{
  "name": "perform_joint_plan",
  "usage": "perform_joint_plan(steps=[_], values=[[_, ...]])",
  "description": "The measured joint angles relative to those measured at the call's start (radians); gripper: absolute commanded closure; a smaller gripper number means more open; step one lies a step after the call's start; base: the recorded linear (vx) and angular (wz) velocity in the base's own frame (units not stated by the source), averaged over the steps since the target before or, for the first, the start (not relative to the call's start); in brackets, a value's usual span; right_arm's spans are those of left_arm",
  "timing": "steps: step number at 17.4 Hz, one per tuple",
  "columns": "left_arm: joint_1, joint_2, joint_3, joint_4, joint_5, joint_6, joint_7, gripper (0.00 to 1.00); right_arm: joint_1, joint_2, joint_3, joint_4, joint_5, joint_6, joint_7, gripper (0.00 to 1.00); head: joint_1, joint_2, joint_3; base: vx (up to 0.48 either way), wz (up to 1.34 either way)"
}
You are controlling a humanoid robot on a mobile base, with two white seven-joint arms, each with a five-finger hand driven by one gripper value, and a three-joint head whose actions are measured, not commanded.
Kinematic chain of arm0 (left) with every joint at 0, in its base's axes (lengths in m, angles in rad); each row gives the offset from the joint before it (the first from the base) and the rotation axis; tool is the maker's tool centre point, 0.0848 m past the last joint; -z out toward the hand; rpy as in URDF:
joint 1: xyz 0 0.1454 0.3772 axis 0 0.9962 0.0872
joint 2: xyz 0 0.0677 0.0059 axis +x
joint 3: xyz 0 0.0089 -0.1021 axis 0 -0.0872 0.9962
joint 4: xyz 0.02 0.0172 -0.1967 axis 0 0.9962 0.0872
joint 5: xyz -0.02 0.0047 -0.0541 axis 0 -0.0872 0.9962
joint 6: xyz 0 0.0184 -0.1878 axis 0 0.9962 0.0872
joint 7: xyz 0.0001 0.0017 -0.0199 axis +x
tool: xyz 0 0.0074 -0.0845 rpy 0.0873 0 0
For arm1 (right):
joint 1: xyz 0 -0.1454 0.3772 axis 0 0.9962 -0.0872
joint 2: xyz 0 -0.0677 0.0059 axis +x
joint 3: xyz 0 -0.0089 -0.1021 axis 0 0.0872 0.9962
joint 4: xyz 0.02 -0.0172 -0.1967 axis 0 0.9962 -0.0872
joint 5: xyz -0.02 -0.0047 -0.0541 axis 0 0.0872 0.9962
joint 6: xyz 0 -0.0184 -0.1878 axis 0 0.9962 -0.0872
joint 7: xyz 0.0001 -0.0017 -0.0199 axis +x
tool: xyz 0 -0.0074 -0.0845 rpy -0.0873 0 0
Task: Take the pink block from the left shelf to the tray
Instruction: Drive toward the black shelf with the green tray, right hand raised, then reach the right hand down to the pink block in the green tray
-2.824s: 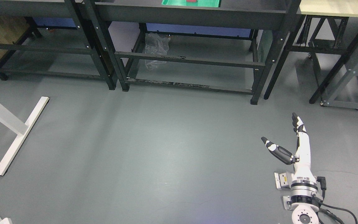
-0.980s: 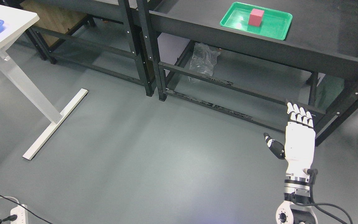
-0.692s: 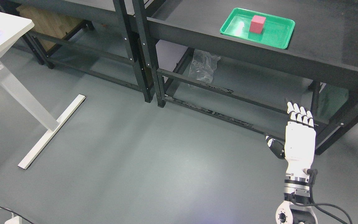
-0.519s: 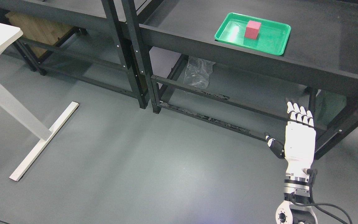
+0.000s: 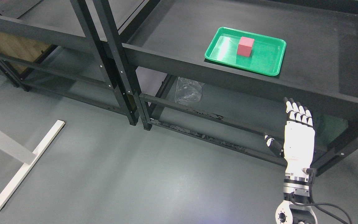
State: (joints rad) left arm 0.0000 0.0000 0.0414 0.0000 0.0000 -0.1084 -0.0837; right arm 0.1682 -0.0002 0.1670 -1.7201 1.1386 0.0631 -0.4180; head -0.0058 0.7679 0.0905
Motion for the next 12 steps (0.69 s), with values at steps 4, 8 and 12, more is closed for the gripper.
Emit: perform_joint_plan(steps=[4, 8, 12], values=[[0.000, 0.000, 0.000, 0.000, 0.000, 0.000, 0.000, 0.00, -0.002, 0.000, 0.000, 0.000, -0.004, -0.001, -0.003, 0.01, 0.0000, 0.000, 0.000, 0.294, 0.05], [0.000, 0.000, 0.000, 0.000, 0.000, 0.000, 0.000, 0.00, -0.004, 0.000, 0.000, 0.002, -0.009, -0.002, 0.003, 0.01, 0.0000, 0.000, 0.000, 0.293, 0.05], [0.000, 0.000, 0.000, 0.000, 0.000, 0.000, 0.000, 0.00, -0.004, 0.000, 0.000, 0.004, -0.015, -0.002, 0.013, 0.01, 0.0000, 0.000, 0.000, 0.278, 0.03]])
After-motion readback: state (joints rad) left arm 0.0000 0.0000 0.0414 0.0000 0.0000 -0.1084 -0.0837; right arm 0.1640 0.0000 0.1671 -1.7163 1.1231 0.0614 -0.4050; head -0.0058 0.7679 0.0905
